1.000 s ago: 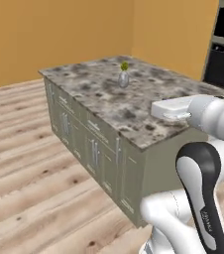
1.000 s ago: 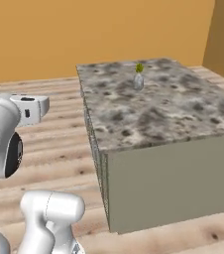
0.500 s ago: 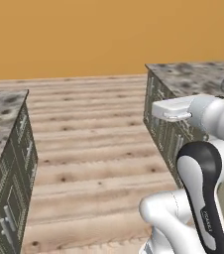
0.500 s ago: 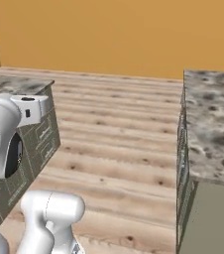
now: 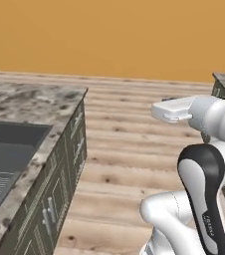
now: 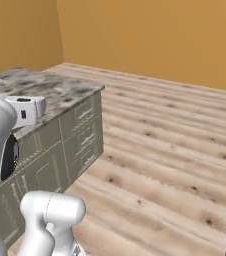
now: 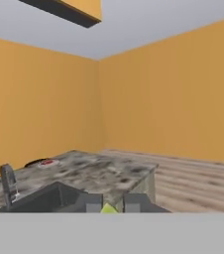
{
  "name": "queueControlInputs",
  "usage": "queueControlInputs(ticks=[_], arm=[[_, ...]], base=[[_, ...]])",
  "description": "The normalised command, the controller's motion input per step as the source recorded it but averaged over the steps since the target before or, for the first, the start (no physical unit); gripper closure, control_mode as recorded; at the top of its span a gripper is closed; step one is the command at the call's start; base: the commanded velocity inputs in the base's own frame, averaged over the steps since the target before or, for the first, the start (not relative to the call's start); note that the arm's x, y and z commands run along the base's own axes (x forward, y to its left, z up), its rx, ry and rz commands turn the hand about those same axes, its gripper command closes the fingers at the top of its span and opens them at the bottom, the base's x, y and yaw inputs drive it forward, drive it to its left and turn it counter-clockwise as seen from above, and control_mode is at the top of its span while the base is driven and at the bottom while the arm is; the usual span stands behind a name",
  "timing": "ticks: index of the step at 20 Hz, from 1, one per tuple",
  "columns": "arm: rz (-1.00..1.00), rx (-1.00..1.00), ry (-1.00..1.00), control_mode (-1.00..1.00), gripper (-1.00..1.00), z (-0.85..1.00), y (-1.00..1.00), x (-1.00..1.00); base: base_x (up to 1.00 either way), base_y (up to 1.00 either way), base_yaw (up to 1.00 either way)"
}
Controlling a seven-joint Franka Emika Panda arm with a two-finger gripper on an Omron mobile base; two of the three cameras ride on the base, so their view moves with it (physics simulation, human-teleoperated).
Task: Take the lemon wedge from the fridge and place it on the plate with fish on the dining counter.
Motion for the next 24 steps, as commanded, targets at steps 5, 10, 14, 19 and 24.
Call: queueControlInputs(ticks=[5, 10, 14, 19, 24], arm=[[0.00, 0.00, 0.00, 1.00, 1.00, 0.00, 0.00, 0.00], [0.00, 0.00, 0.00, 1.00, 1.00, 0.00, 0.00, 0.00], [0.00, 0.00, 0.00, 1.00, 1.00, 0.00, 0.00, 0.00], [0.00, 0.00, 0.00, 1.00, 1.00, 0.00, 0.00, 0.00], [0.00, 0.00, 0.00, 1.00, 1.00, 0.00, 0.00, 0.00]], base=[[1.00, -0.48, 0.06], [1.00, -0.67, 0.00], [1.00, -0.45, 0.00], [1.00, -0.25, 0.01], [1.00, -0.03, 0.10]])
